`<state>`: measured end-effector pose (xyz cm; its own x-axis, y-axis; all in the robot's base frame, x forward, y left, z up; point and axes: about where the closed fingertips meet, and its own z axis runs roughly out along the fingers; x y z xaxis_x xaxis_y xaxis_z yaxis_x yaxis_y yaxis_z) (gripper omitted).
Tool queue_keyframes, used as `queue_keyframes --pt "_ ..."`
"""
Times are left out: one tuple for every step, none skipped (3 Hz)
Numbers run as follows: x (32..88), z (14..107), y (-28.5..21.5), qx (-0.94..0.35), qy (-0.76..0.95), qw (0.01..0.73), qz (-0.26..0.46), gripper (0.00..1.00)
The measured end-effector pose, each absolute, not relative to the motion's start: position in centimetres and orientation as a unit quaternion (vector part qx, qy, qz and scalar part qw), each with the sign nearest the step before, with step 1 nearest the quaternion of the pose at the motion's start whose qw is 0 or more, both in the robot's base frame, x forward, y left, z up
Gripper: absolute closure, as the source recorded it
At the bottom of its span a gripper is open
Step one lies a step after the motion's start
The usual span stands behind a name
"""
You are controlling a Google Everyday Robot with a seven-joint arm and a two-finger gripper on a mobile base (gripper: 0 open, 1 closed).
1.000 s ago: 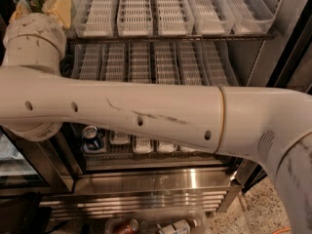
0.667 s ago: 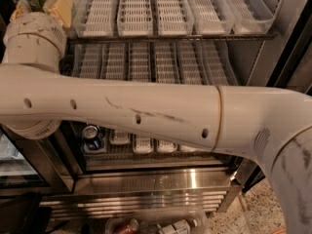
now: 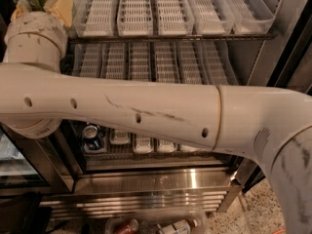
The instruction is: Pick green can from top shelf of fridge
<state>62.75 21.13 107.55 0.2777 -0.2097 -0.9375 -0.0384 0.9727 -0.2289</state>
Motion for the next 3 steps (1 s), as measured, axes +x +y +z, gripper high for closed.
queue_keyframes --pt "62.89 107.64 21.07 -0.103 0.6 0.792 -0.056 0.26" --pt "62.8 107.87 21.06 -0.103 0.6 0.792 -0.056 0.22" --pt "63.1 107.79 20.94 -0.103 0.602 0.79 -0.059 0.35"
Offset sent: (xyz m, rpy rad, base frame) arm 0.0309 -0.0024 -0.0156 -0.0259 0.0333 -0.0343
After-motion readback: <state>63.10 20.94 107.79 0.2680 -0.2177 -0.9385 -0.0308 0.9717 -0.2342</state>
